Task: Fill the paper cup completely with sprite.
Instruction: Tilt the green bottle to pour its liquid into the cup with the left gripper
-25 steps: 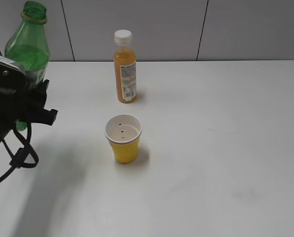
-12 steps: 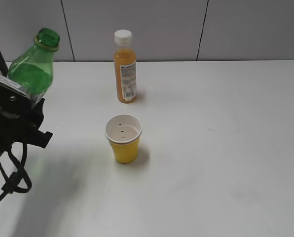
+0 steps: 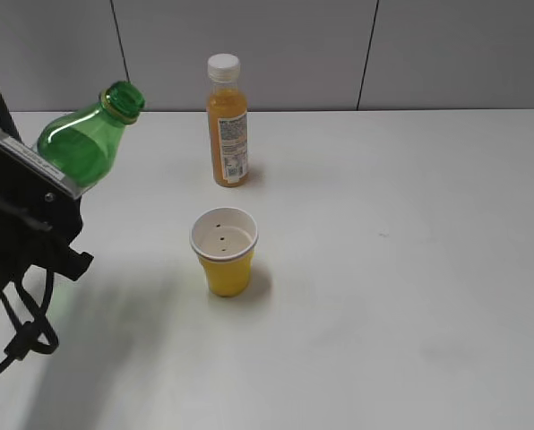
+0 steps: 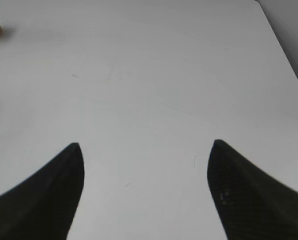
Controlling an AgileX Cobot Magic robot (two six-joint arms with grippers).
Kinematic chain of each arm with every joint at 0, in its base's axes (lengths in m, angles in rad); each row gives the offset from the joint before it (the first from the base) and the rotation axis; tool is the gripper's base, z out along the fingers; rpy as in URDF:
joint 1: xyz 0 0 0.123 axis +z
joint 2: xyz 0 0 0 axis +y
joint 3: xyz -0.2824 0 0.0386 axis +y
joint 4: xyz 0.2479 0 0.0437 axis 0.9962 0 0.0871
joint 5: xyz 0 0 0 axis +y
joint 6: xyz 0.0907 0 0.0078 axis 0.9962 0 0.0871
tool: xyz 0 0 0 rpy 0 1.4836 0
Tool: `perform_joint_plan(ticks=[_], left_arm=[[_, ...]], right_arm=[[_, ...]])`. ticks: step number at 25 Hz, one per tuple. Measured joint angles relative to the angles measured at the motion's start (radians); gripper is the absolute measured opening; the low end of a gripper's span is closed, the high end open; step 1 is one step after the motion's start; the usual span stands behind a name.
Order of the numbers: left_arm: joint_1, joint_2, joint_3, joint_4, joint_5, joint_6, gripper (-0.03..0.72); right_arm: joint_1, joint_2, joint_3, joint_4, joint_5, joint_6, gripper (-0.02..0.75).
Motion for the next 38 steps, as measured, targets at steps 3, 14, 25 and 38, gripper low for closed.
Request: perform_joint_plan(ticks=[3,14,25,38], left_arm=[[0.000,0.026,-0.002,0.001,0.000,0.007,0.456],[0.011,0.106,-0.004,0.019,0.000,0.038,0.456],[0.011,0.107,-0.088,-0.002,-0.001,0.310,0.456],[0.031,0.112,-0.090,-0.001,-0.001,0.525,0.455]], right_arm=[[0.000,0.000,0.000,0.000,0.000,0.000,0.594],[0.000,0.000,0.000,0.000,0.000,0.000,0.594],[0.000,0.000,0.000,0.000,0.000,0.000,0.594],[0.000,0.000,0.000,0.000,0.000,0.000,0.594]])
